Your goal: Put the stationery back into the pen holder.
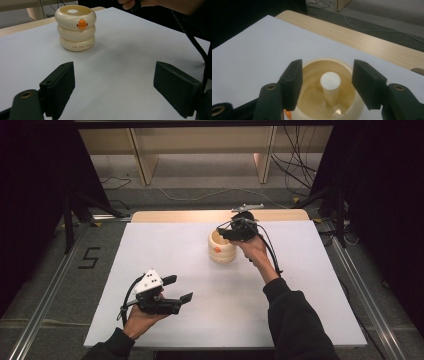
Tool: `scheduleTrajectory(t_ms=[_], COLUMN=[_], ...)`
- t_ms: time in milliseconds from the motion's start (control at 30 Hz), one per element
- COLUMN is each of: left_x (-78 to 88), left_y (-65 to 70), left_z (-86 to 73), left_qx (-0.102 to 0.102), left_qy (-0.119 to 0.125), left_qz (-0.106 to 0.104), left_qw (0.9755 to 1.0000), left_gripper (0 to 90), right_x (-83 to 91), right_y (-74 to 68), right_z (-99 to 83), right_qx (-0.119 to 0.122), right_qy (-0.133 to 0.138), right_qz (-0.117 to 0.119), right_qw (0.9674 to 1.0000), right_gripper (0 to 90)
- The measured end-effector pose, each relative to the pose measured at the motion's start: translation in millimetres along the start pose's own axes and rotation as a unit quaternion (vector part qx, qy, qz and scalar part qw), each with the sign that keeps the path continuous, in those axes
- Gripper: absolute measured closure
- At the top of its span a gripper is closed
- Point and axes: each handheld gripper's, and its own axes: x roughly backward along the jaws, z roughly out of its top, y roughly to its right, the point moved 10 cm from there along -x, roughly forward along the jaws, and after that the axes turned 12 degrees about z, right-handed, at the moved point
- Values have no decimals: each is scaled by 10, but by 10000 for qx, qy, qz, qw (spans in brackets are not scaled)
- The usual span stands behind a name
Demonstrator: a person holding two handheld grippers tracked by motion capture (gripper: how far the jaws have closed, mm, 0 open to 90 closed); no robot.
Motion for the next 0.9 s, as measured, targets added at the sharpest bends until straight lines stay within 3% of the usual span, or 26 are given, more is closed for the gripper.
scheduleTrajectory(t_ms=[467, 600, 900], left_x=[1, 1, -3], left_y=[-6, -8, -4], left_z=[2, 0, -1], left_qx=[-2, -7, 16], left_qy=[10, 6, 2], left_qz=[21, 25, 30], left_qw=[10000, 10000, 10000], left_gripper=[171, 171, 171], right_x=[287, 389, 557], right_y=[-258, -349, -416], right_z=[44, -22, -153], right_qx=[274, 427, 449], right_qy=[137, 123, 181], right_qz=[290, 371, 485], right_qw=[9991, 9983, 9976], right_gripper=[366, 358, 354])
